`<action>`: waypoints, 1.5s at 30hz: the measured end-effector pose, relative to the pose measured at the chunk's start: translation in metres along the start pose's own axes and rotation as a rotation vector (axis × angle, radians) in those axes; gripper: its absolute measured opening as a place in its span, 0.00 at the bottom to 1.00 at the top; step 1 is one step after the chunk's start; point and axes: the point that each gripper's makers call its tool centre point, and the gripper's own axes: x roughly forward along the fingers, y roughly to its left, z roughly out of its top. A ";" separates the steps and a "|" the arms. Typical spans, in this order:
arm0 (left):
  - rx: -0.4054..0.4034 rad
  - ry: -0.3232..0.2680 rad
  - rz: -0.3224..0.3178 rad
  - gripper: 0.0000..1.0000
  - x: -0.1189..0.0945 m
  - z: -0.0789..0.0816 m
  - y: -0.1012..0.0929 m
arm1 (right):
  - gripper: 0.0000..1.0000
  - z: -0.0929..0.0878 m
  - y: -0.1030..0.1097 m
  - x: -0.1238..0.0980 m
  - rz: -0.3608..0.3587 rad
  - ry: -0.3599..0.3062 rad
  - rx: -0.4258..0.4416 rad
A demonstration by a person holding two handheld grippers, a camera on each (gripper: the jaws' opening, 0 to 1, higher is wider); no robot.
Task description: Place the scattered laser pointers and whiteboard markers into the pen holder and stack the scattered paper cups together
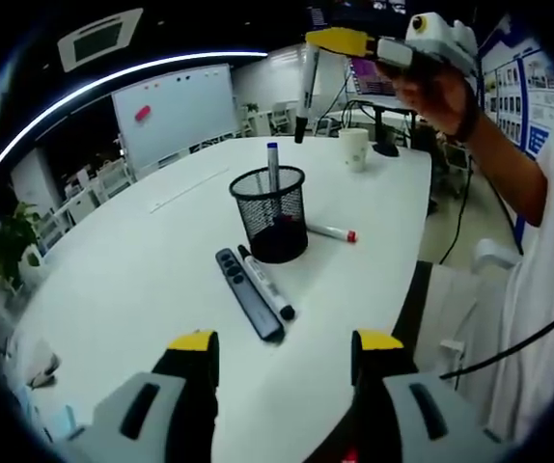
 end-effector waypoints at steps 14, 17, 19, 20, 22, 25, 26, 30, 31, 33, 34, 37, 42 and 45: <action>-0.002 0.003 0.005 0.55 -0.003 -0.002 0.001 | 0.10 0.000 0.007 0.005 0.026 -0.015 -0.004; -0.006 0.003 0.008 0.55 -0.003 -0.003 0.003 | 0.10 -0.001 0.009 0.006 0.034 -0.016 -0.006; -0.008 0.004 0.009 0.55 -0.003 -0.004 0.003 | 0.10 -0.002 0.009 0.006 0.033 -0.016 -0.006; -0.007 0.005 0.008 0.55 -0.003 -0.004 0.003 | 0.10 -0.002 0.009 0.006 0.031 -0.016 -0.003; -0.008 0.005 0.007 0.55 -0.002 -0.004 0.003 | 0.10 -0.002 0.008 0.006 0.028 -0.019 0.001; -0.015 -0.001 0.003 0.55 -0.002 -0.003 0.002 | 0.10 -0.001 0.008 0.006 0.026 -0.021 -0.008; -0.016 0.000 0.002 0.55 -0.002 -0.003 0.002 | 0.10 -0.001 0.008 0.005 0.027 -0.022 -0.013; -0.009 0.008 0.004 0.55 -0.001 -0.004 0.003 | 0.10 -0.001 0.008 0.005 0.028 -0.028 -0.007; -0.006 0.007 0.008 0.55 -0.001 -0.003 0.003 | 0.10 -0.002 0.008 0.005 0.028 -0.028 -0.005; -0.010 0.002 0.006 0.55 -0.002 -0.002 0.001 | 0.10 -0.003 0.009 0.006 0.033 -0.023 -0.003; -0.009 0.001 0.008 0.55 -0.003 -0.002 0.000 | 0.10 -0.003 0.010 0.006 0.038 -0.024 -0.006; -0.008 -0.003 0.013 0.55 -0.006 0.000 0.000 | 0.10 -0.001 0.012 0.006 0.049 -0.027 -0.010; -0.009 -0.002 0.020 0.55 -0.007 0.000 0.001 | 0.10 -0.001 0.011 0.007 0.050 -0.032 0.003; -0.007 -0.002 0.018 0.55 -0.008 -0.001 0.000 | 0.10 -0.005 0.011 0.007 0.050 -0.025 0.008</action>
